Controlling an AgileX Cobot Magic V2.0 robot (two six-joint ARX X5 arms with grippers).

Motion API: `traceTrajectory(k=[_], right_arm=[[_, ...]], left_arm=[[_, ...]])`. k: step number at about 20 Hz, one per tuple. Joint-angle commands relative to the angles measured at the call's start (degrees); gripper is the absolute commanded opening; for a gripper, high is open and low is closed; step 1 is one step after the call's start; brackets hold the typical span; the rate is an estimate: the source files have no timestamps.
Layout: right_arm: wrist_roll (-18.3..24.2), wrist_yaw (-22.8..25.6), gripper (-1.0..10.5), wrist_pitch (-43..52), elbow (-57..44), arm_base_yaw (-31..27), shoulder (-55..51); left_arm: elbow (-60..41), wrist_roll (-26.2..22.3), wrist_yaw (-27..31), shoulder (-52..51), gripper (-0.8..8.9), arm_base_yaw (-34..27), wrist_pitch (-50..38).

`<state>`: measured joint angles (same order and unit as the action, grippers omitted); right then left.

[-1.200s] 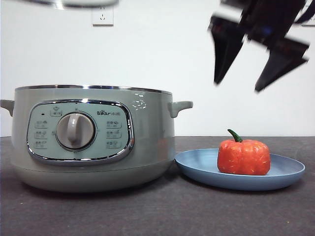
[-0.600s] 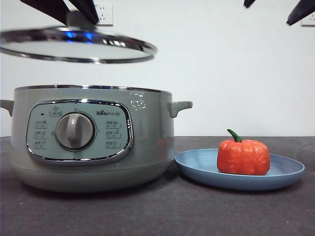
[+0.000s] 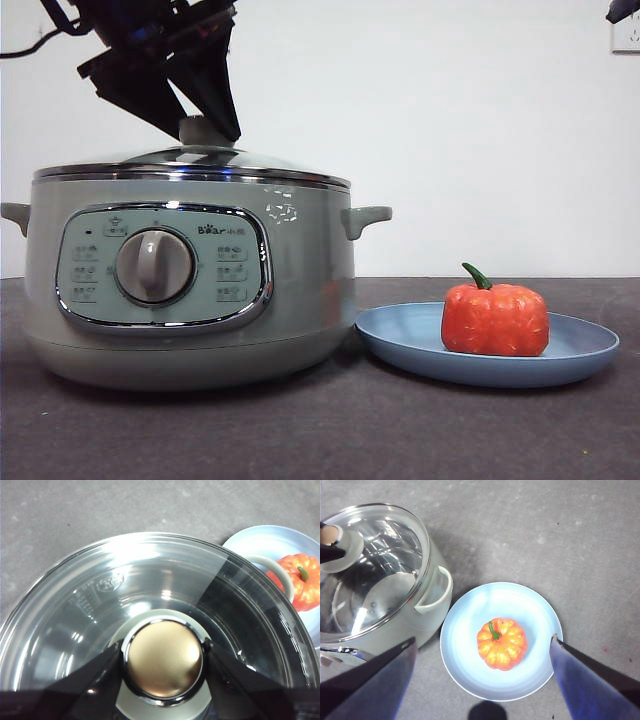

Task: Take the pumpkin out from the steamer,put the pumpkin in the blue plate,close the lid

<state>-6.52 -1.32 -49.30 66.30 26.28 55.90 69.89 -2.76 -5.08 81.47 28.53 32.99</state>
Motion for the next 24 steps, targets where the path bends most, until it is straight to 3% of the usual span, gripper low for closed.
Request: traceTrajectory(k=[1,5,8,9,16,22,24], right_arm=[[-0.5,0.2,4.4,0.3,-0.4,0.0,0.0],[-0.5,0.2,4.4,0.3,-0.4,0.0,0.0],[-0.5,0.2,4.4,0.3,-0.4,0.0,0.0],[-0.5,0.2,4.4,0.3,-0.4,0.0,0.0],[-0.5,0.2,4.4,-0.4,-0.4,0.0,0.0],[-0.8,-0.3,4.4,-5.8,-0.4,0.1,0.0],[-0.9,-0.3,4.2,-8.2,-0.4,0.1,0.0]], left_arm=[[0.1,0.2,0.1,0.8,-0.09,0.5,0.5],[0.1,0.2,0.4,0.7,0.12,0.4,1.0],[0.1,0.2,0.4,0.7,3.59,0.4,1.0],[0.1,0.2,0.4,0.7,3.83,0.4,1.0],[1.2,0.2,0.6,-1.8,3.77,0.4,5.1],[9.7,-0.3,0.5,-3.4,3.73,0.4,29.2],[11.1,-0.5,0.2,-4.7,3.51,0.6,33.6]])
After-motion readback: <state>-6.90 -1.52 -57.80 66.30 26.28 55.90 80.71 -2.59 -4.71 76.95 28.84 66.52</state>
